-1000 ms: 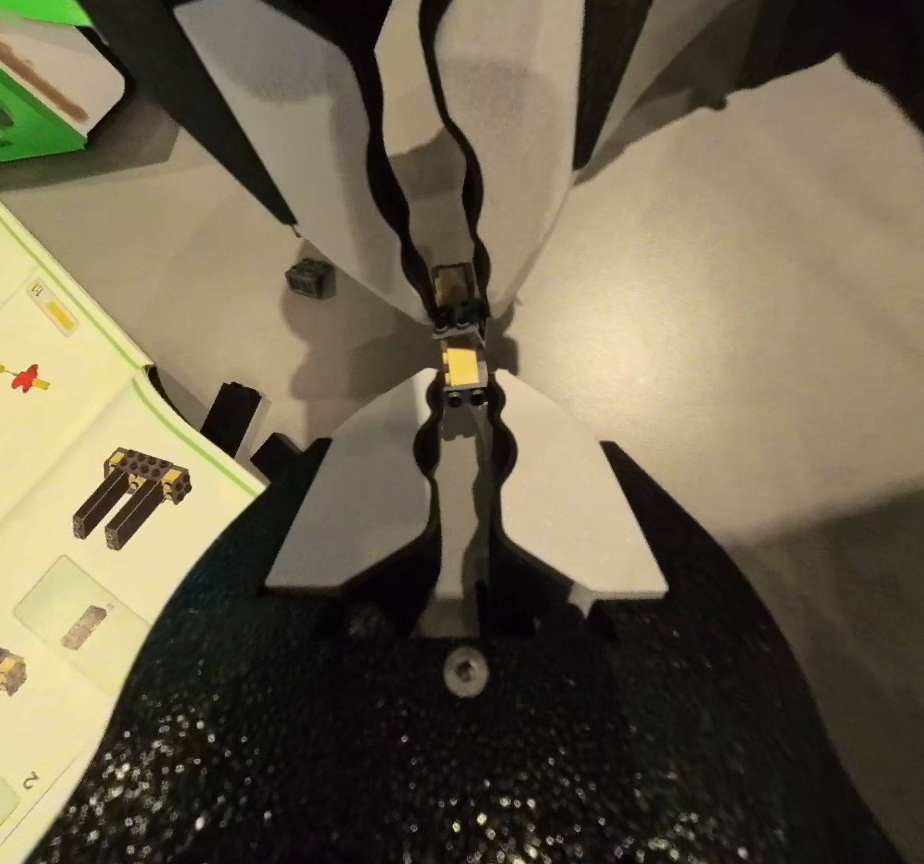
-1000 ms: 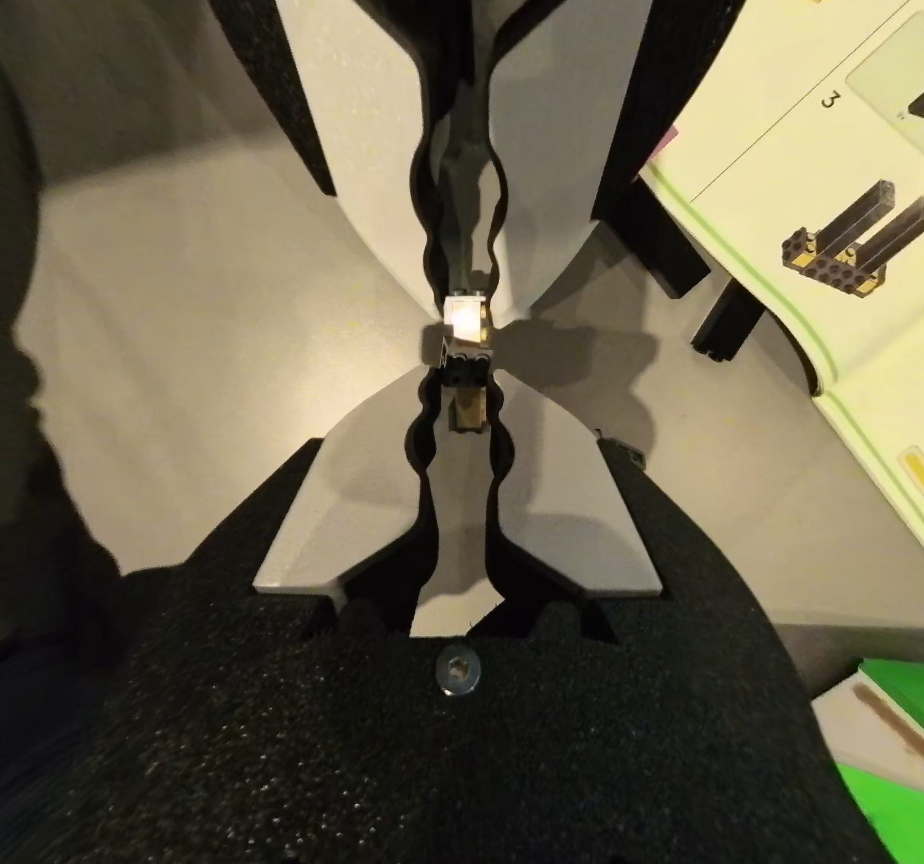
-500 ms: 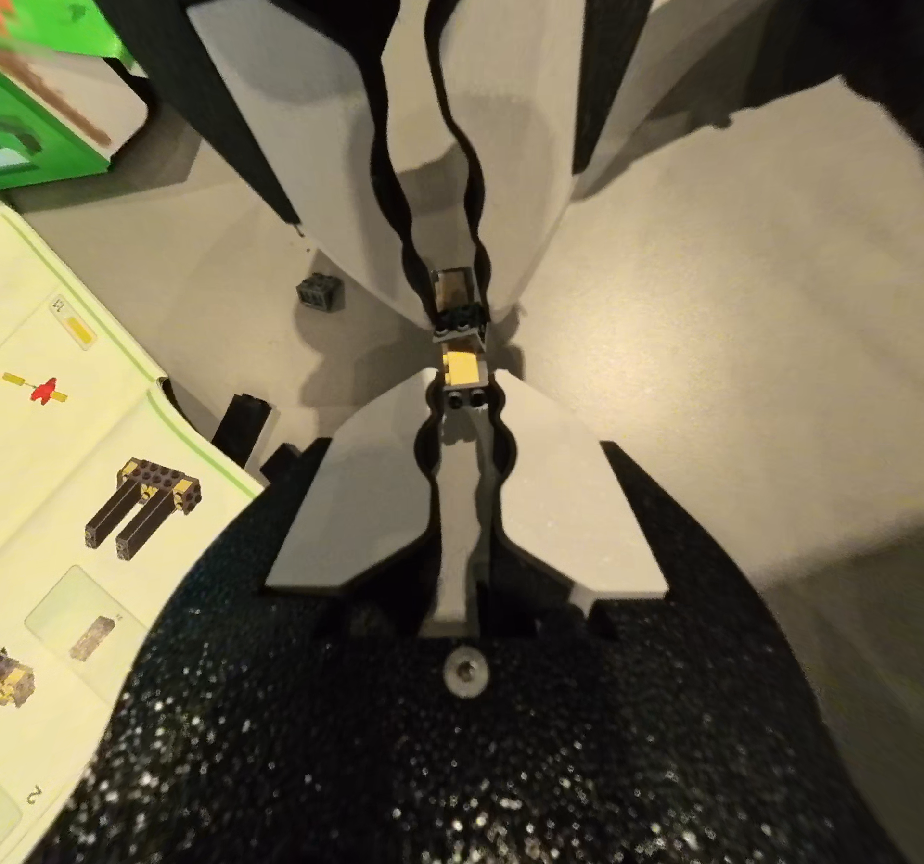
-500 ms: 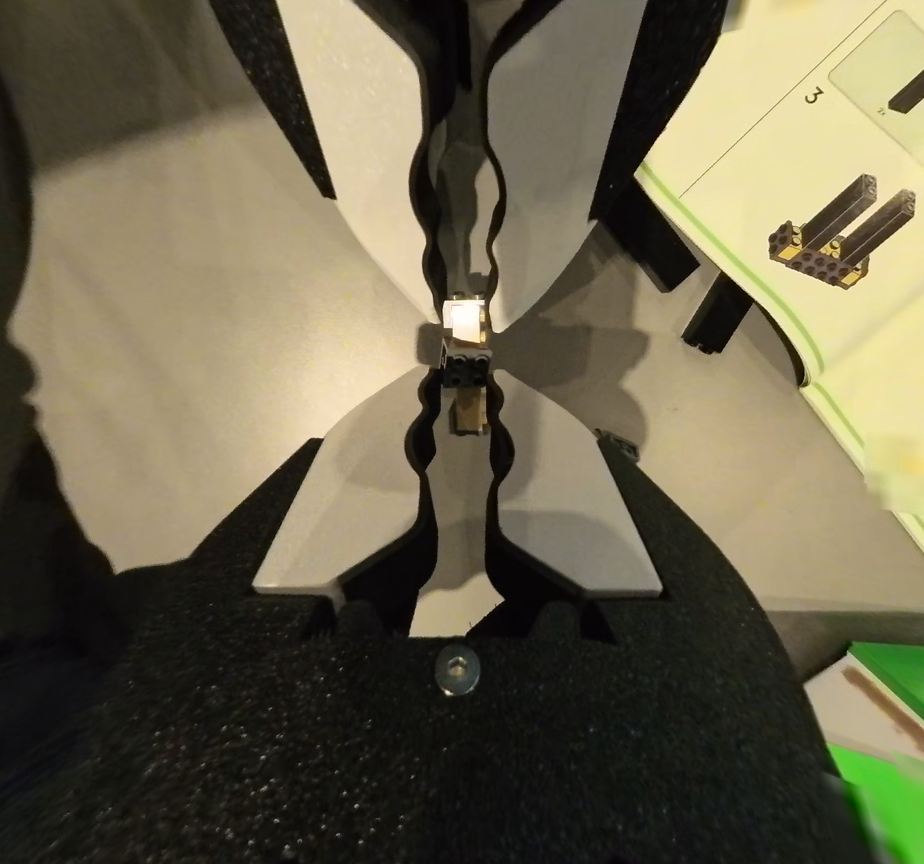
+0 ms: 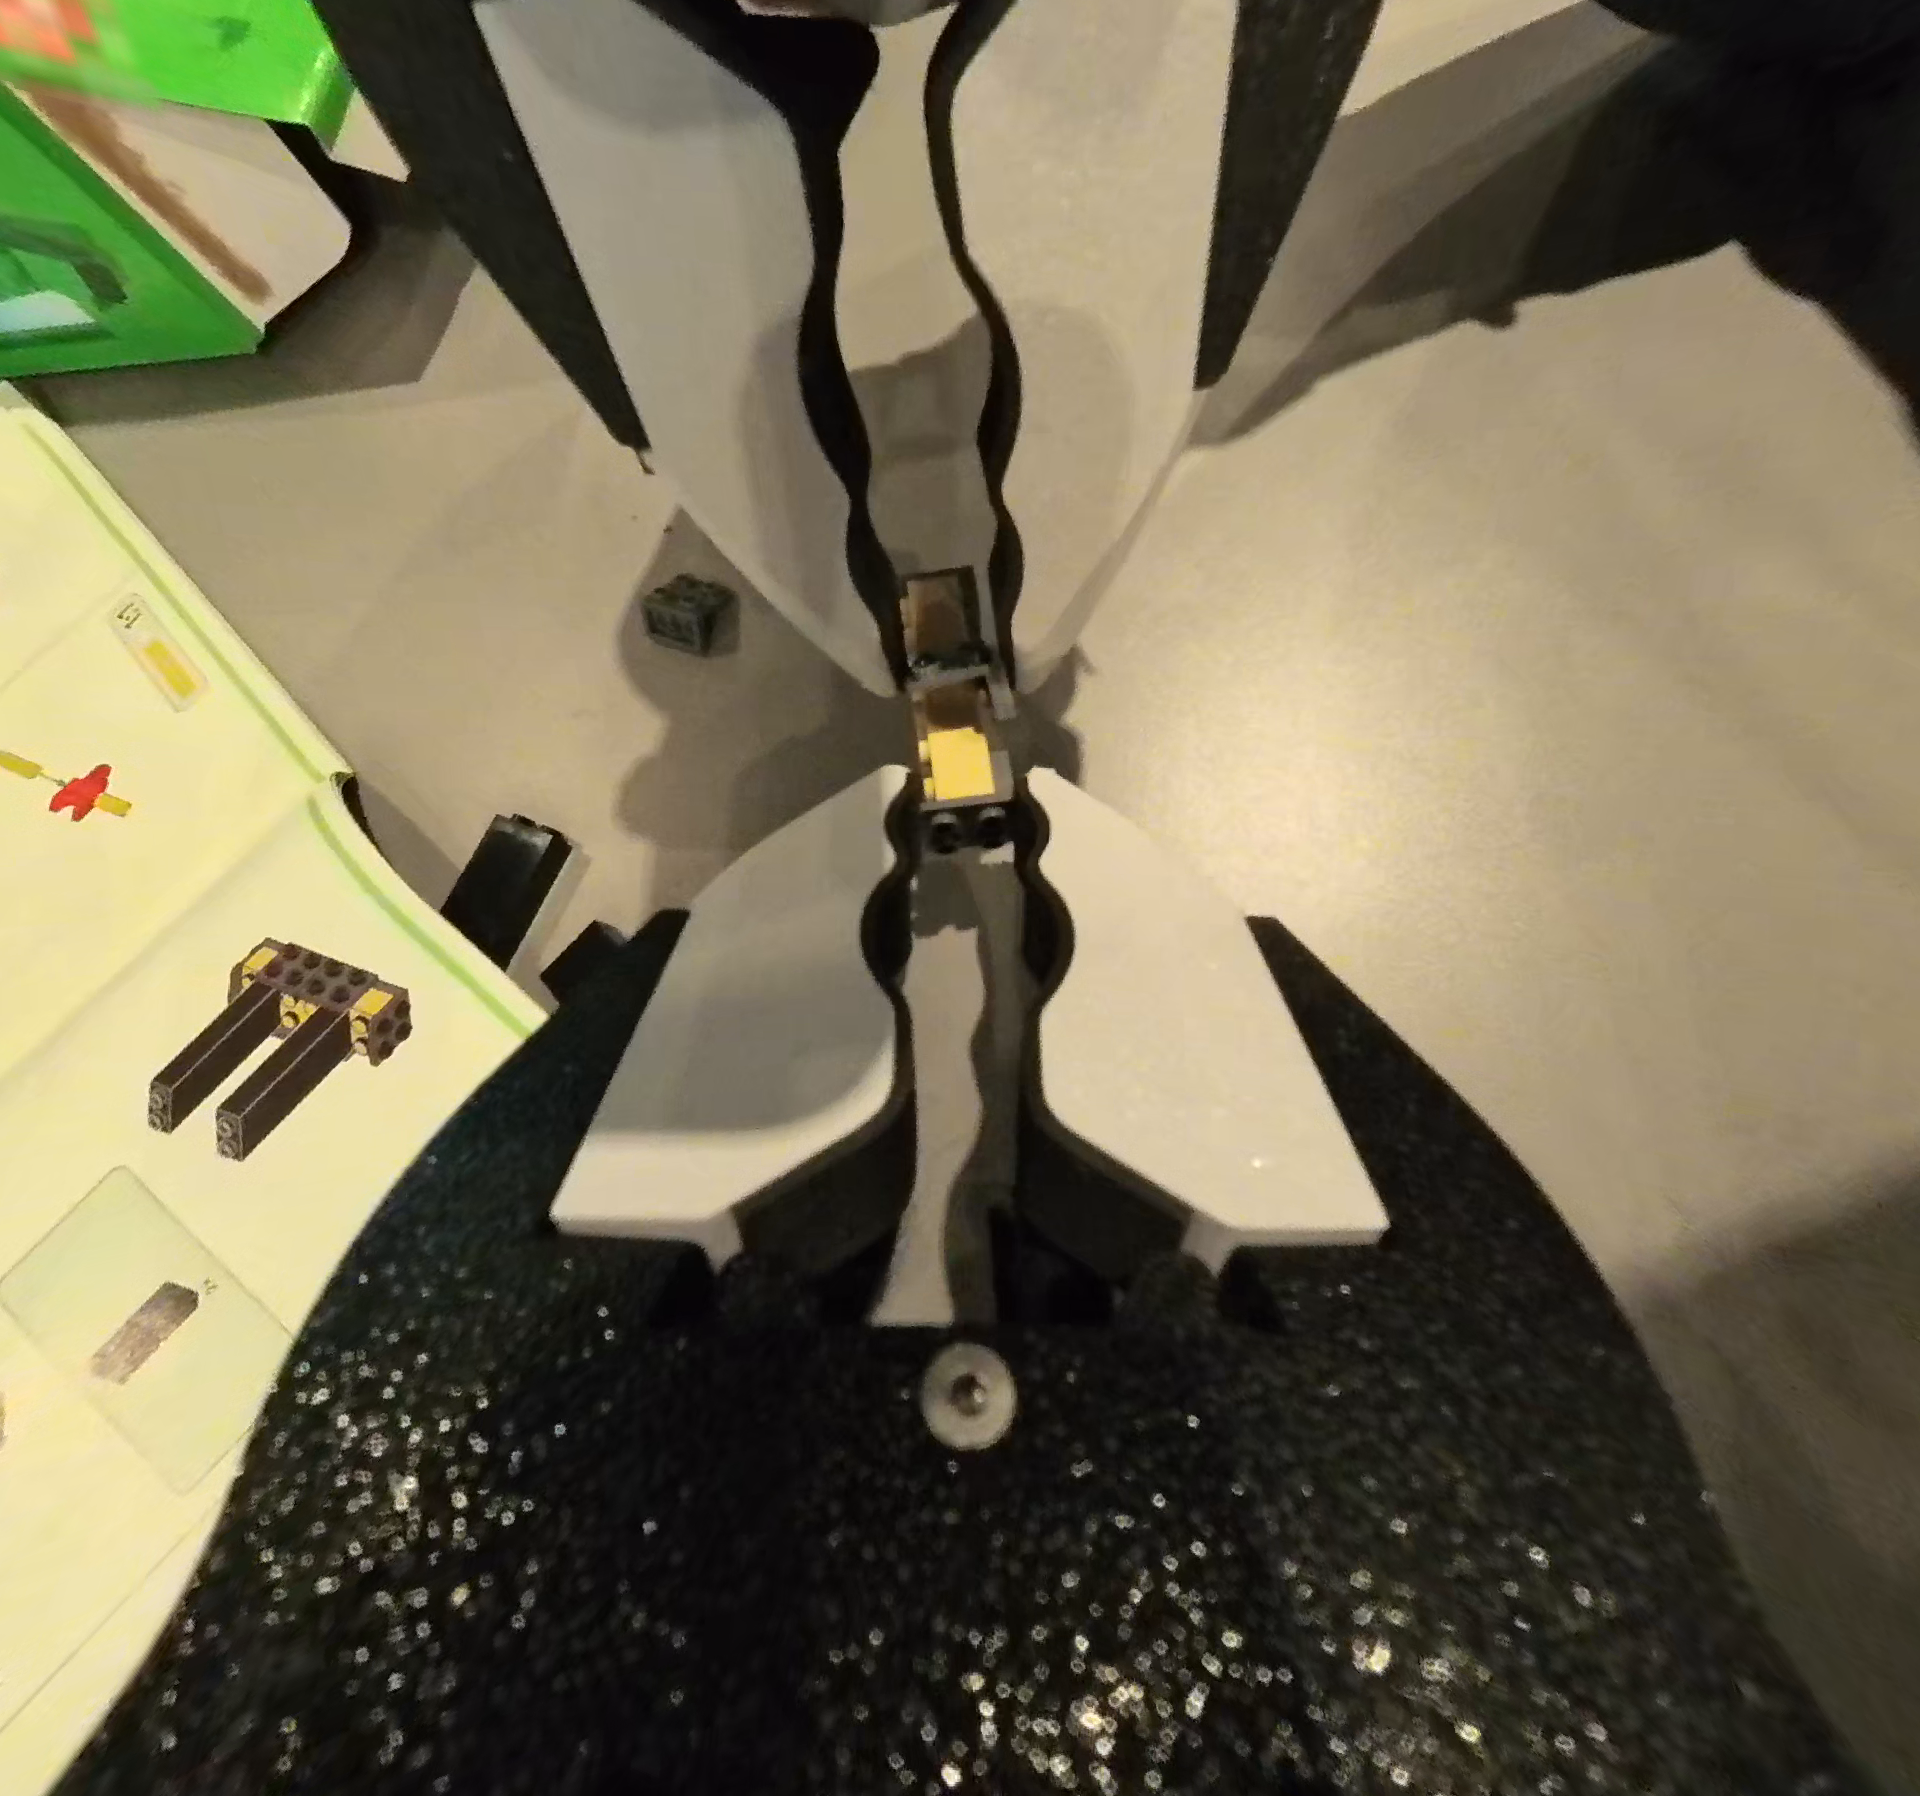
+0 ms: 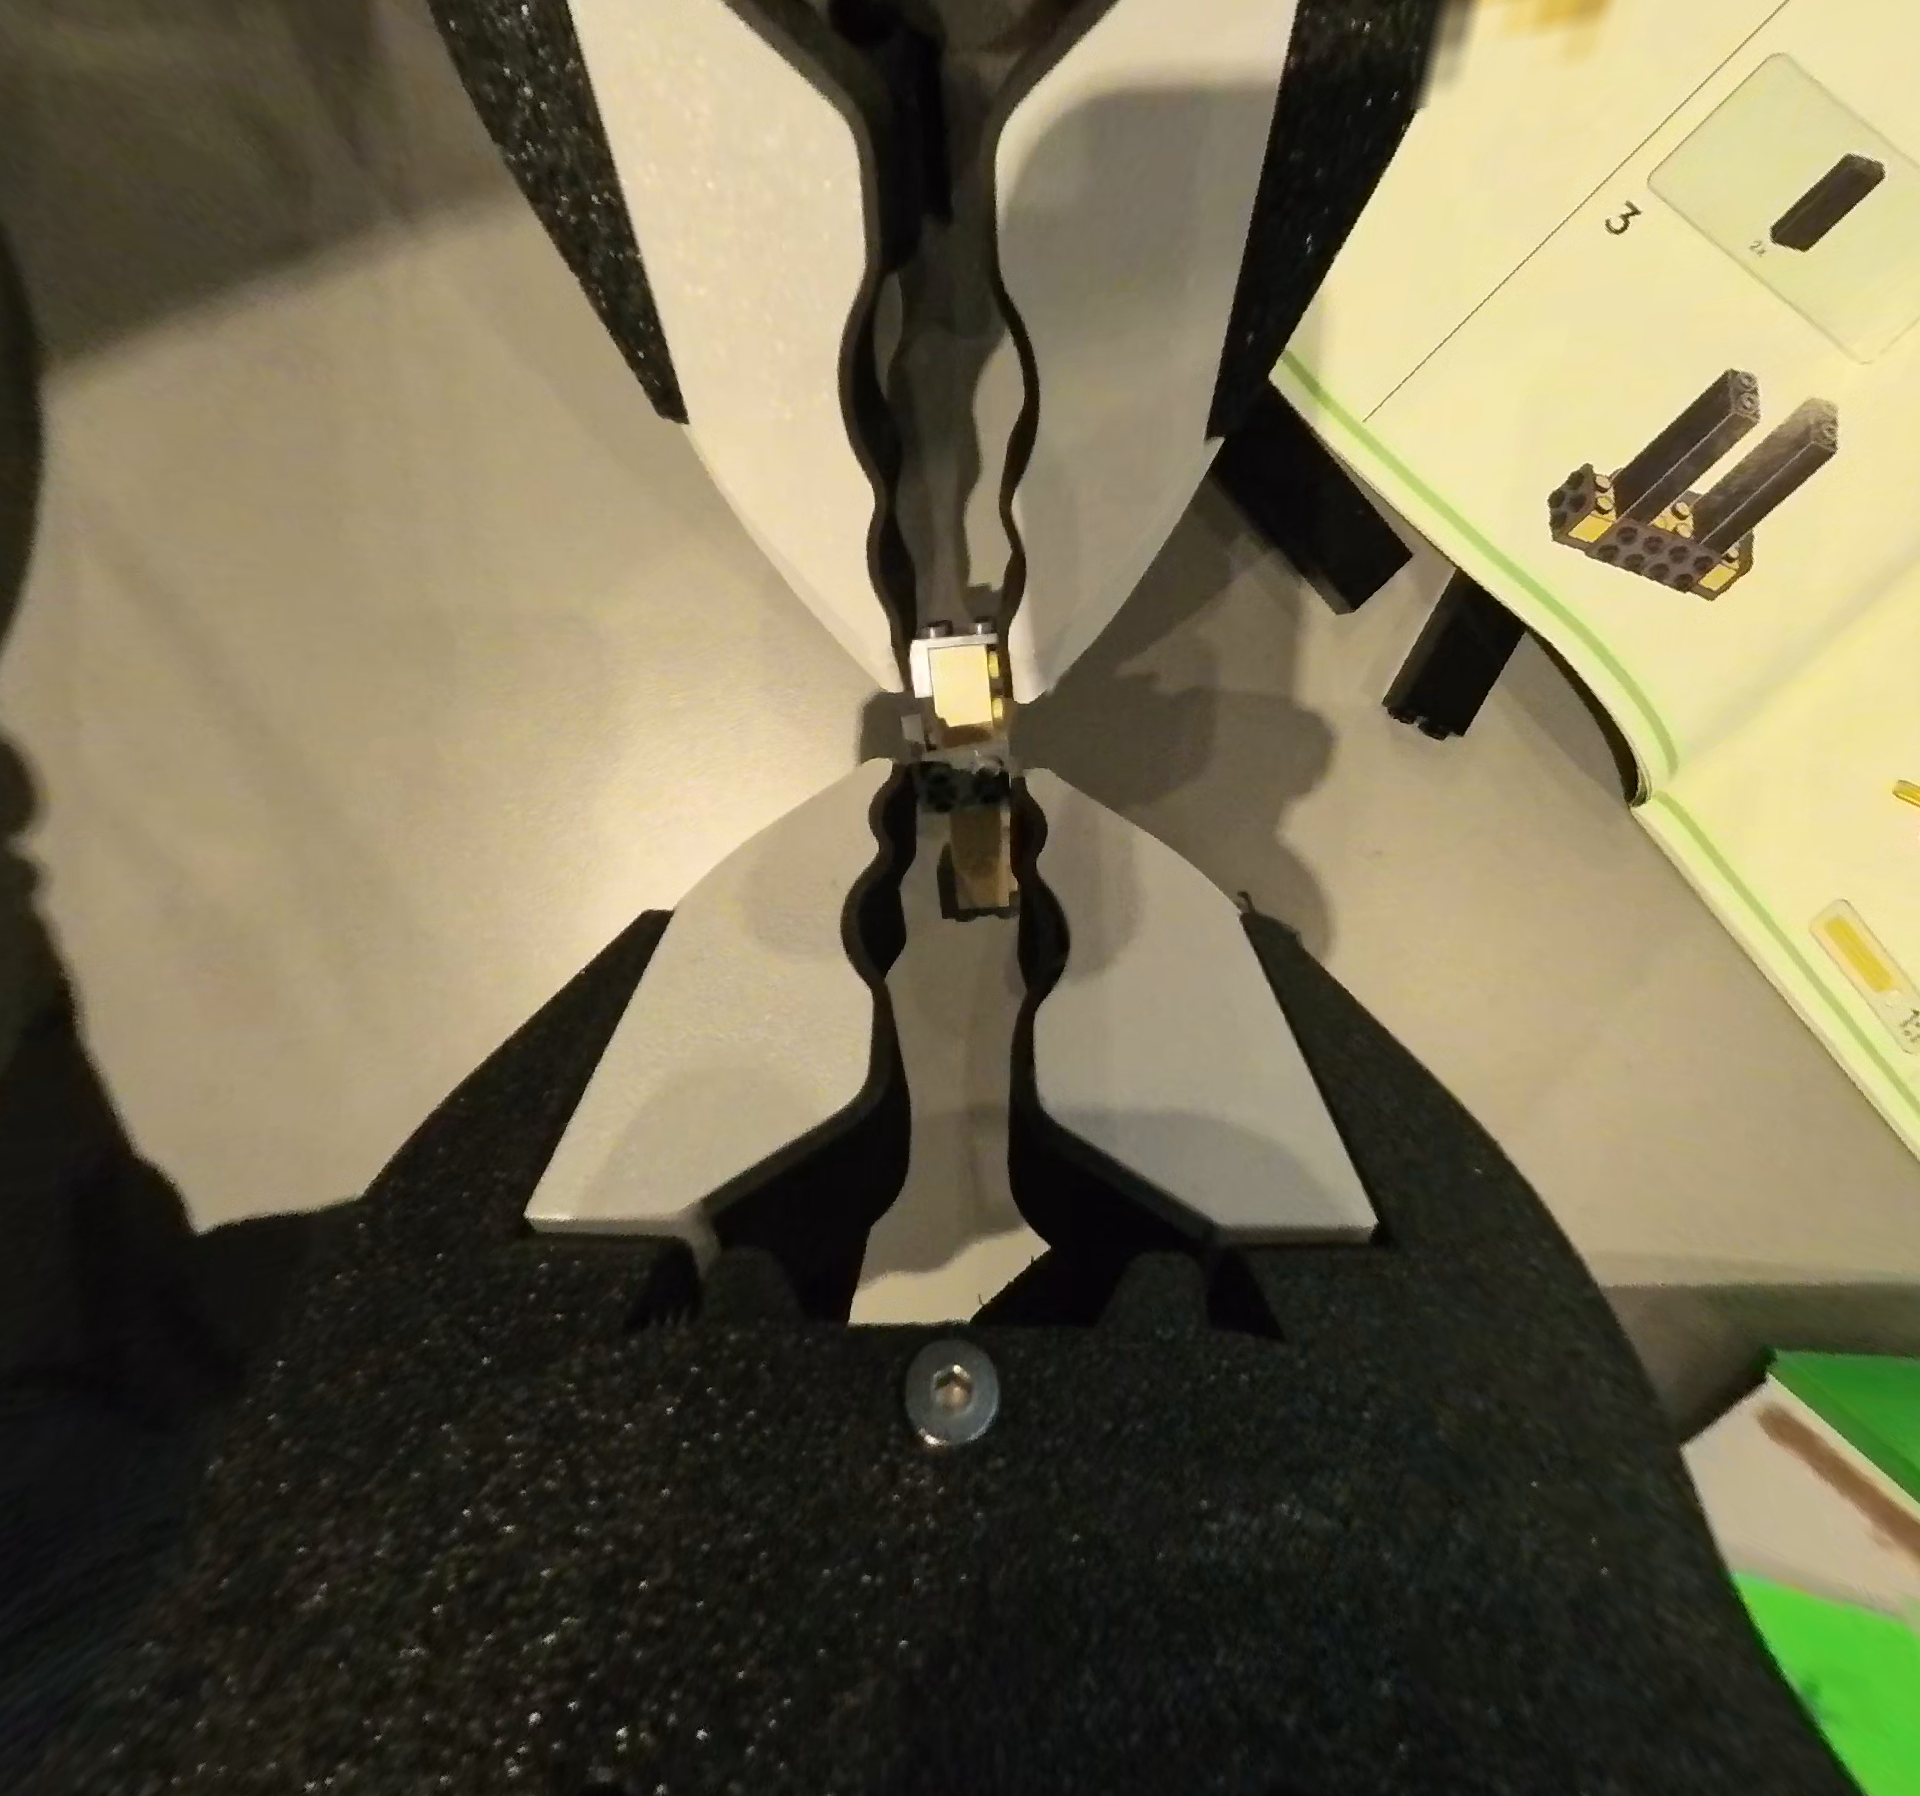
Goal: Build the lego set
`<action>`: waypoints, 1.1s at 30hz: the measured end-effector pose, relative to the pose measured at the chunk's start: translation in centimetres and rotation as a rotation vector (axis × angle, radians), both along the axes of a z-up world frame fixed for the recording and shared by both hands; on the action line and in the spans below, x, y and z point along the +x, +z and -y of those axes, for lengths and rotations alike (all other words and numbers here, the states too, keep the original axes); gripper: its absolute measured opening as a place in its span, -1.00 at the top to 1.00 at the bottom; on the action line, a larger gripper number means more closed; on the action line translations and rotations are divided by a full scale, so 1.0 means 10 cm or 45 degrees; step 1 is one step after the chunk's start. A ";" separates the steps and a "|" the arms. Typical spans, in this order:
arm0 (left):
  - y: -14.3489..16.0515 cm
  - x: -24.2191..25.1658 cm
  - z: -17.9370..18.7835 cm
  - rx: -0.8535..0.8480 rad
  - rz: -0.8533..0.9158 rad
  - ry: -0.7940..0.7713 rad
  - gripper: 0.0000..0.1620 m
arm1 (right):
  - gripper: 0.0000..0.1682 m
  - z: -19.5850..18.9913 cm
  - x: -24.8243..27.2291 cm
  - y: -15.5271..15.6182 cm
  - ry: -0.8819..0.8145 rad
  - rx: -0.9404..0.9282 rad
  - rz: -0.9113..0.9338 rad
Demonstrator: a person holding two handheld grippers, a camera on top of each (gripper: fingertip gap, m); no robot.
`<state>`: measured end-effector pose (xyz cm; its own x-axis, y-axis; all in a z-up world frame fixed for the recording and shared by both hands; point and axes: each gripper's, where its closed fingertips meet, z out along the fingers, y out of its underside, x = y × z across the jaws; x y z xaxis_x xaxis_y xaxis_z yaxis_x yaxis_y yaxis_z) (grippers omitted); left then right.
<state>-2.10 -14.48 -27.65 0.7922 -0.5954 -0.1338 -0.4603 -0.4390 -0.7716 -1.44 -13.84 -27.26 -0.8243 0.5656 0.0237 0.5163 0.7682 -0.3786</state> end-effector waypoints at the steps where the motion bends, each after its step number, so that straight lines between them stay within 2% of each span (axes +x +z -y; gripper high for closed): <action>1: 0.00 0.00 0.00 -0.001 0.000 0.001 0.80 | 0.80 0.00 0.00 0.00 -0.001 -0.003 0.001; 10: 0.02 0.02 -0.01 0.006 0.047 0.034 0.80 | 0.80 -0.01 0.02 0.05 -0.022 -0.057 -0.003; 17: -0.12 0.02 0.03 -0.011 -0.105 0.081 0.80 | 0.81 0.05 0.23 0.09 -0.050 -0.229 -0.255; 24: -0.22 0.09 0.03 -0.033 -0.076 0.095 0.79 | 0.81 -0.01 0.26 -0.03 -0.172 -0.304 -0.342; 26: -0.22 0.07 0.01 -0.019 -0.052 0.122 0.68 | 0.81 -0.01 0.24 -0.01 -0.185 -0.328 -0.348; 28: -0.21 0.04 0.03 -0.013 -0.053 0.133 0.47 | 0.81 -0.02 0.24 -0.01 -0.194 -0.341 -0.353; 33: -0.20 -0.06 0.08 -0.004 -0.063 0.145 0.41 | 0.81 -0.02 0.23 -0.02 -0.199 -0.359 -0.357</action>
<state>-2.74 -15.33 -29.64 0.8473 -0.5022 -0.1726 -0.4446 -0.4932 -0.7478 0.84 -13.64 -27.48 -0.7118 0.6997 0.0611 0.4655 0.5351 -0.7050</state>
